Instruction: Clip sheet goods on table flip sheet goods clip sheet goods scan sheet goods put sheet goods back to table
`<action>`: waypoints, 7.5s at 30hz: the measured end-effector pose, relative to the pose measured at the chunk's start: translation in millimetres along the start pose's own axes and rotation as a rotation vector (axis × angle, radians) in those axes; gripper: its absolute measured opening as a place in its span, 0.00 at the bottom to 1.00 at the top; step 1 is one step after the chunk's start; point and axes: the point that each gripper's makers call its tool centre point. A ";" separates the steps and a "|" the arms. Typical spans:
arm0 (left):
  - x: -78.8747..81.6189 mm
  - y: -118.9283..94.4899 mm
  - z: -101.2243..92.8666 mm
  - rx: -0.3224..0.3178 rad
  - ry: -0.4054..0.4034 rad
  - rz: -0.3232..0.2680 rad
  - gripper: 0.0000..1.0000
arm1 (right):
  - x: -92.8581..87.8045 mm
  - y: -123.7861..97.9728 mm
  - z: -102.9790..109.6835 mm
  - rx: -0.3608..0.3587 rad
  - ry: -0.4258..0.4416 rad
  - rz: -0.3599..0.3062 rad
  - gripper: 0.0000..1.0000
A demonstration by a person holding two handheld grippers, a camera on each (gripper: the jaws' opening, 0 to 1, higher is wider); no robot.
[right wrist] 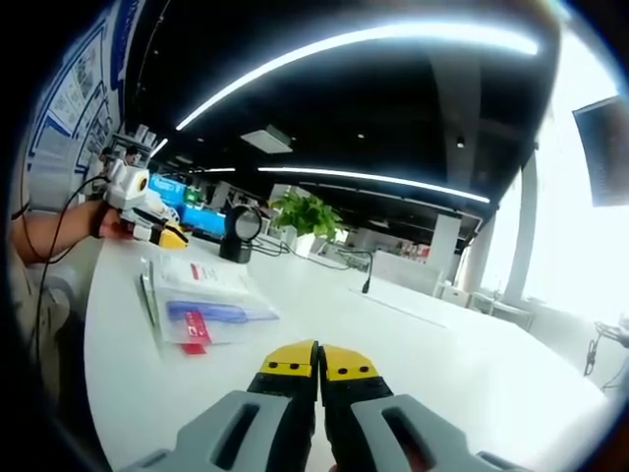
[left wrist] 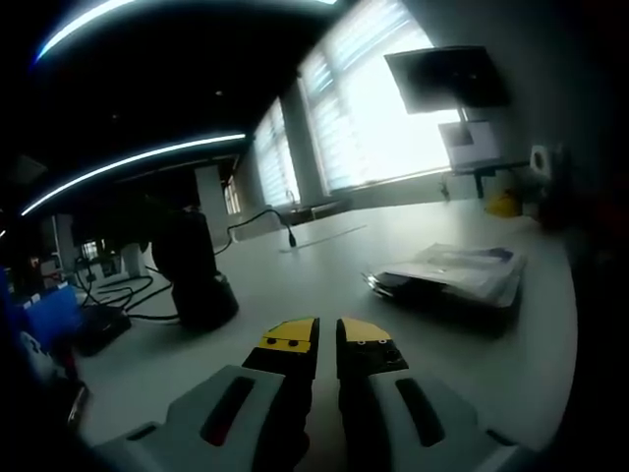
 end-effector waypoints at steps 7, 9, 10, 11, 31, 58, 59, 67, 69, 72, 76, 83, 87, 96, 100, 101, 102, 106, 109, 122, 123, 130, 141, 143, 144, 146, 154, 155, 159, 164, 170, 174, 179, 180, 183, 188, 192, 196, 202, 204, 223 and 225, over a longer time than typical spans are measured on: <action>6.3 0.3 9.1 -0.007 -0.099 -0.028 0.00 | 0.8 -0.8 0.3 -0.002 0.001 -0.001 0.00; 6.8 0.3 10.9 -0.007 -0.124 -0.025 0.00 | 1.1 -1.1 0.6 -0.005 -0.001 -0.001 0.00; 6.4 0.3 11.6 -0.008 -0.129 -0.024 0.00 | 1.3 -1.2 0.7 -0.007 -0.002 -0.001 0.00; 5.8 0.9 12.8 -0.008 -0.134 -0.021 0.00 | 1.3 -1.3 0.7 -0.008 -0.004 0.000 0.00; 14.8 4.9 -2.1 -0.050 -0.134 -0.026 0.01 | 3.8 -2.8 4.9 -0.005 -0.010 0.001 0.00; 16.8 18.5 -41.6 -0.123 -0.317 0.087 0.01 | 3.3 -2.9 4.5 -0.006 -0.029 0.001 0.00; 16.8 18.9 -42.7 -0.125 -0.320 0.092 0.01 | 3.0 -2.8 4.2 -0.007 -0.030 0.002 0.00; 18.6 23.4 -51.4 -0.137 -0.334 0.116 0.01 | 3.5 -2.5 4.3 -0.007 -0.036 -0.001 0.00; 18.4 25.1 -52.8 -0.138 -0.342 0.123 0.01 | 3.6 -2.7 4.8 -0.006 -0.038 -0.001 0.00; 16.3 27.3 -55.8 -0.142 -0.352 0.138 0.01 | 4.0 -3.0 5.5 -0.003 -0.040 -0.003 0.00; 16.0 29.3 -57.7 -0.142 -0.357 0.138 0.01 | 3.8 -2.9 6.0 -0.001 -0.041 -0.004 0.00; 8.0 33.5 -51.9 -0.106 -0.407 0.167 0.01 | 4.4 -2.9 7.0 -0.002 -0.045 -0.004 0.00; 12.0 34.6 -56.8 -0.137 -0.486 0.153 0.06 | 4.2 -2.9 7.0 -0.002 -0.049 -0.004 0.00; 3.2 37.9 -59.5 -0.134 -0.484 0.189 0.12 | 4.0 -2.9 7.2 -0.004 -0.055 -0.002 0.00; -4.3 39.5 -62.9 -0.127 -0.475 0.219 0.12 | 4.1 -3.2 7.1 -0.006 -0.060 -0.001 0.00; -5.9 39.9 -62.9 -0.124 -0.474 0.225 0.12 | 4.0 -3.2 6.9 -0.006 -0.061 -0.001 0.00; -6.8 40.2 -62.5 -0.121 -0.475 0.227 0.11 | 4.0 -3.2 6.9 -0.006 -0.061 -0.001 0.00; -7.8 39.8 -61.0 -0.104 -0.455 0.231 0.07 | 4.7 -3.4 8.5 -0.004 -0.064 -0.001 0.00; -8.1 40.0 -62.6 -0.111 -0.465 0.239 0.06 | 4.8 -3.7 8.9 -0.005 -0.066 0.000 0.00; -6.8 36.3 -68.9 -0.201 -0.580 0.315 0.06 | 3.4 -3.3 8.3 -0.007 -0.075 0.009 0.00; -7.0 36.3 -69.7 -0.204 -0.575 0.321 0.06 | 3.3 -3.2 8.1 -0.007 -0.076 0.009 0.00; -11.5 42.2 -70.1 -0.216 -0.636 0.377 0.06 | 2.2 -2.9 7.3 -0.009 -0.078 0.012 0.00; -7.8 48.6 -65.8 -0.186 -0.603 0.471 0.06 | 1.9 -2.7 8.2 -0.006 -0.083 0.013 0.00; -8.3 51.5 -65.1 -0.183 -0.617 0.463 0.06 | 2.1 -2.7 8.3 -0.005 -0.083 0.012 0.00; -11.8 50.9 -65.0 -0.171 -0.634 0.487 0.06 | 2.1 -2.6 8.5 -0.004 -0.083 0.012 0.00; -18.8 51.0 -67.9 -0.174 -0.602 0.528 0.06 | 1.7 -2.4 8.4 -0.002 -0.083 0.013 0.00; -19.2 55.4 -69.2 -0.156 -0.575 0.582 0.07 | 1.0 -2.2 8.1 -0.002 -0.084 0.014 0.00; -21.3 55.6 -69.7 -0.154 -0.575 0.597 0.07 | 1.1 -2.3 8.2 -0.002 -0.084 0.015 0.00; -21.0 55.5 -70.8 -0.150 -0.551 0.633 0.06 | 0.9 -2.4 8.6 -0.002 -0.089 0.018 0.00; -11.1 58.8 -69.0 -0.153 -0.576 0.628 0.01 | 0.7 -2.3 8.2 -0.004 -0.092 0.020 0.00; -10.3 54.4 -72.4 -0.152 -0.614 0.646 0.00 | 1.4 -2.6 9.4 -0.001 -0.095 0.020 0.00; -6.0 54.0 -72.6 -0.150 -0.623 0.639 0.00 | 1.6 -2.6 9.4 -0.002 -0.094 0.019 0.00; 0.1 51.5 -75.7 -0.147 -0.644 0.631 0.00 | 1.9 -2.7 9.2 -0.003 -0.095 0.018 0.00; 1.5 50.0 -77.1 -0.148 -0.645 0.626 0.00 | 2.2 -2.8 9.2 -0.004 -0.093 0.017 0.00; 6.8 51.5 -76.8 -0.152 -0.664 0.612 0.00 | 2.9 -2.8 9.6 -0.003 -0.093 0.015 0.00; 11.4 50.6 -79.7 -0.158 -0.678 0.594 0.00 | 2.9 -1.2 14.7 0.017 -0.118 0.020 0.00; 15.9 51.5 -80.7 -0.159 -0.684 0.592 0.00 | 5.9 -1.0 21.3 0.021 -0.139 0.031 0.00; 21.8 51.3 -84.9 -0.165 -0.685 0.588 0.00 | 15.2 -0.9 23.8 0.021 -0.186 -0.001 0.00; 26.4 51.7 -87.0 -0.165 -0.693 0.581 0.00 | 30.7 -1.9 18.6 -0.016 -0.148 -0.033 0.00; 27.4 51.9 -87.2 -0.164 -0.698 0.584 0.00 | 35.5 -5.4 20.8 -0.009 -0.131 -0.046 0.00; 37.7 49.6 -95.6 -0.170 -0.698 0.562 0.00 | 90.7 -8.9 78.5 0.075 -0.097 -0.058 0.08; 38.0 49.3 -96.2 -0.170 -0.701 0.559 0.00 | 98.9 -7.8 88.9 0.099 -0.094 -0.066 0.09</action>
Point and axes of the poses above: the point that each gripper's makers call its tool centre point, and the gripper's own axes: y roughly forward along the fingers, z roughly to its left, x roughly out of its top, and after that the axes turned 12 degrees about -y, right-handed
